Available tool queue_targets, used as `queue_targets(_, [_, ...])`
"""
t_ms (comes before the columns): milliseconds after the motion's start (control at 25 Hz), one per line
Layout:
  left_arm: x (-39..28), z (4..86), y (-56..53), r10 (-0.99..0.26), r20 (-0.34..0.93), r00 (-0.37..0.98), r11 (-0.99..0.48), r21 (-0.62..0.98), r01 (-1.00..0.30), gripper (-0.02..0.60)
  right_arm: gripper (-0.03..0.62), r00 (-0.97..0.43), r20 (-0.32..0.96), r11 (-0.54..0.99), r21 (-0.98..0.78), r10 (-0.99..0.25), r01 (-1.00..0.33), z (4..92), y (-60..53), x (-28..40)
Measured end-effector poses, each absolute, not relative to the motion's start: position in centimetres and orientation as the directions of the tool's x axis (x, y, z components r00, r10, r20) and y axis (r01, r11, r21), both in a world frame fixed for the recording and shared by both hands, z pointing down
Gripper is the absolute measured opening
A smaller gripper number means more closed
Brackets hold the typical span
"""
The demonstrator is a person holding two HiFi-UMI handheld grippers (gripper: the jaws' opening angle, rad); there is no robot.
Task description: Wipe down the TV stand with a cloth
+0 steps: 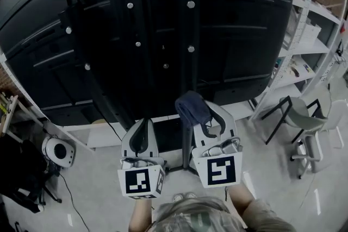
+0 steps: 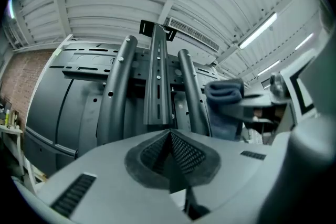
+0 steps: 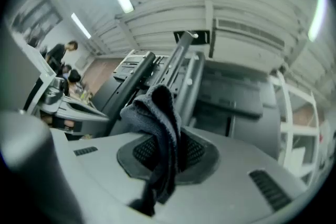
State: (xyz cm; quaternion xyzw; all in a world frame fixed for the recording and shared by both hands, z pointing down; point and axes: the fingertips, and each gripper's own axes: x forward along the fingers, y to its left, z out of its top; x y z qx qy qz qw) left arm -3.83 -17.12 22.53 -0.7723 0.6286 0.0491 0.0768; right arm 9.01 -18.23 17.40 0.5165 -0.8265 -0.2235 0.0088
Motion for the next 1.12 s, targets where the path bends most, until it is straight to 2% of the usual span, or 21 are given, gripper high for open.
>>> queue_targets(80, [-3.6, 21.3, -17.4, -0.955, -0.189, 0.227, -0.22, -0.058, -0.974, 0.015, 0.057, -0.438, -0.285, 0.258, 0.499, -0.852, -0.827, 12.2, -18.2, 9.3])
queue_targets(200, [-2.9, 19.9, -17.9, -0.941, -0.212, 0.264, -0.252, -0.079, -0.964, 0.014, 0.057, -0.368, -0.442, 0.092, 0.531, -0.818, -0.843, 5.0, -18.1, 10.4])
queue_targets(280, [-2.3, 19.2, -18.0, -0.932, -0.224, 0.284, -0.269, -0.092, -0.959, 0.015, 0.057, -0.326, -0.523, -0.068, 0.599, -0.788, -0.798, 0.0, -17.8, 10.3])
queue_targets(520, [-1.9, 18.2, -18.3, -0.915, -0.252, 0.316, -0.302, -0.093, -0.949, 0.015, 0.057, -0.227, -0.609, -0.352, 0.678, -0.76, -0.645, -6.5, -19.2, 9.5])
queue_targets(1120, [-2.4, 19.0, -18.8, -0.914, -0.224, 0.339, -0.326, -0.091, -0.941, 0.015, 0.057, -0.231, -0.563, -0.37, 0.748, -0.794, -0.551, -4.3, -21.5, 7.5])
